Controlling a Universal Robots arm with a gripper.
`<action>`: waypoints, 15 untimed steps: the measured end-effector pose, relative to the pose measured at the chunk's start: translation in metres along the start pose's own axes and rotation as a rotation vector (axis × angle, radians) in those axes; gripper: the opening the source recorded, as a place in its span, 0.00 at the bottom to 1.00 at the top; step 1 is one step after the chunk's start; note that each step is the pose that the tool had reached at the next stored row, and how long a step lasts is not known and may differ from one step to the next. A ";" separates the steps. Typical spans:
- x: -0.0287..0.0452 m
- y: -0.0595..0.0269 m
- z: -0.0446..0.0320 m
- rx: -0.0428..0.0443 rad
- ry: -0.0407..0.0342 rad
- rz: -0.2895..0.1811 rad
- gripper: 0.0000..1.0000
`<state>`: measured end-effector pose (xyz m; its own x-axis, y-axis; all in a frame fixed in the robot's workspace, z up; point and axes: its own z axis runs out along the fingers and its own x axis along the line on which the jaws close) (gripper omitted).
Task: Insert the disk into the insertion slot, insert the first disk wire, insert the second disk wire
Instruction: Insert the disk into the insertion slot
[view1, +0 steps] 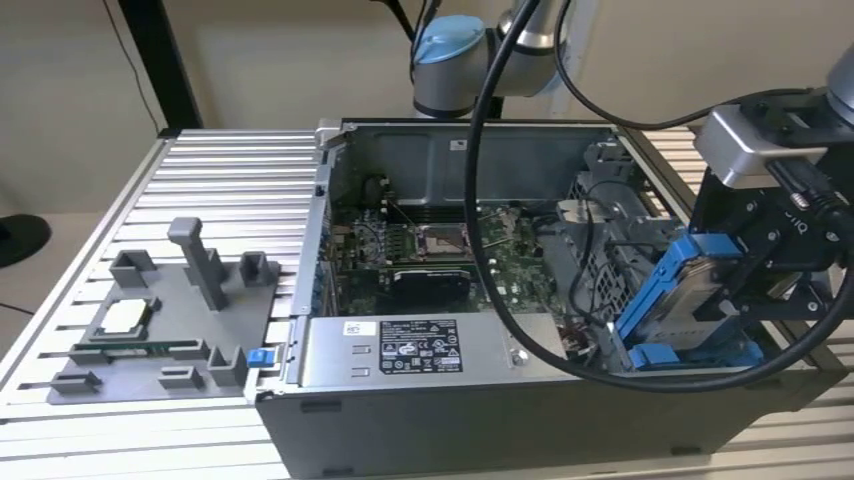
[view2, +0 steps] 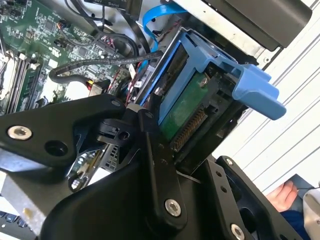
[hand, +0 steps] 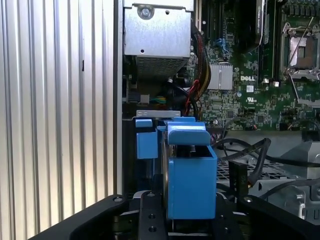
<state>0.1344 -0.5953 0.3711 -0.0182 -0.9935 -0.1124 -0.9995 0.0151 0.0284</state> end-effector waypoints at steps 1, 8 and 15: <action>0.0000 0.0000 0.0000 0.0000 0.0000 0.000 0.00; 0.0000 0.0000 0.0001 0.0000 0.0001 0.000 0.00; 0.0000 0.0000 0.0001 0.0000 0.0004 0.000 0.00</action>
<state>0.1344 -0.5953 0.3710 -0.0182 -0.9935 -0.1121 -0.9995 0.0151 0.0283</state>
